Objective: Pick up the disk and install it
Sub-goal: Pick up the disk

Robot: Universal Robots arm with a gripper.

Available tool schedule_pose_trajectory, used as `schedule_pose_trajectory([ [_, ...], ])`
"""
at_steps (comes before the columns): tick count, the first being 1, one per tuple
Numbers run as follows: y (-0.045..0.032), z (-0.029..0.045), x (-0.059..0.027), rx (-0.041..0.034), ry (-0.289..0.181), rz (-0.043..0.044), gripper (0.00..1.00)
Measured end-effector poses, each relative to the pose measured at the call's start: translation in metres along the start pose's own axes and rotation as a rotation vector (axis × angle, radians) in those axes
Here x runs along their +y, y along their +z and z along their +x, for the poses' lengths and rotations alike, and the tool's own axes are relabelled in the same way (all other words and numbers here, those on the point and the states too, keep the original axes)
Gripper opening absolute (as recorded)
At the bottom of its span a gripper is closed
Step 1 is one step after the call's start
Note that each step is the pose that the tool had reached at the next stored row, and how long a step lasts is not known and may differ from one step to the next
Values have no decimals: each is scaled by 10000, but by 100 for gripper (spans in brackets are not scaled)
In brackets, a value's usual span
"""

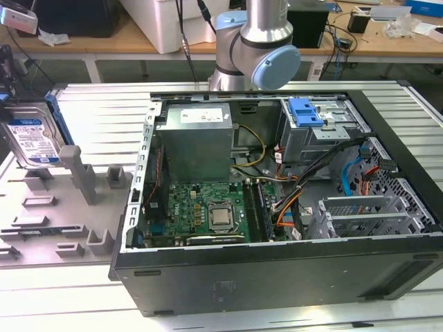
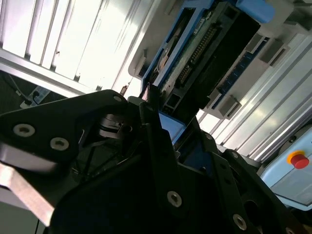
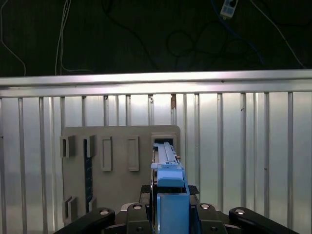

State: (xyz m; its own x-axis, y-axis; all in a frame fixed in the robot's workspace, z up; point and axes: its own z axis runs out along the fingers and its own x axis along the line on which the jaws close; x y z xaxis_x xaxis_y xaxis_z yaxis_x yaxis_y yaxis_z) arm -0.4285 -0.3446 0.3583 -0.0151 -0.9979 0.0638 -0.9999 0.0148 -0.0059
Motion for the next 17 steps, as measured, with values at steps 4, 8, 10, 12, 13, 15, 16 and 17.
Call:
schedule_pose_trajectory([
  [4,-62,4,0,8,0,1,36],
  [8,-121,8,-1,16,0,0,36],
  [10,-151,10,-1,19,0,1,36],
  [12,-185,12,-1,25,0,1,36],
  [13,-197,13,-1,28,0,1,36],
  [15,-236,16,-2,36,0,2,36],
  [16,-249,16,-2,40,0,2,36],
  [17,-277,18,-2,48,0,1,36],
])
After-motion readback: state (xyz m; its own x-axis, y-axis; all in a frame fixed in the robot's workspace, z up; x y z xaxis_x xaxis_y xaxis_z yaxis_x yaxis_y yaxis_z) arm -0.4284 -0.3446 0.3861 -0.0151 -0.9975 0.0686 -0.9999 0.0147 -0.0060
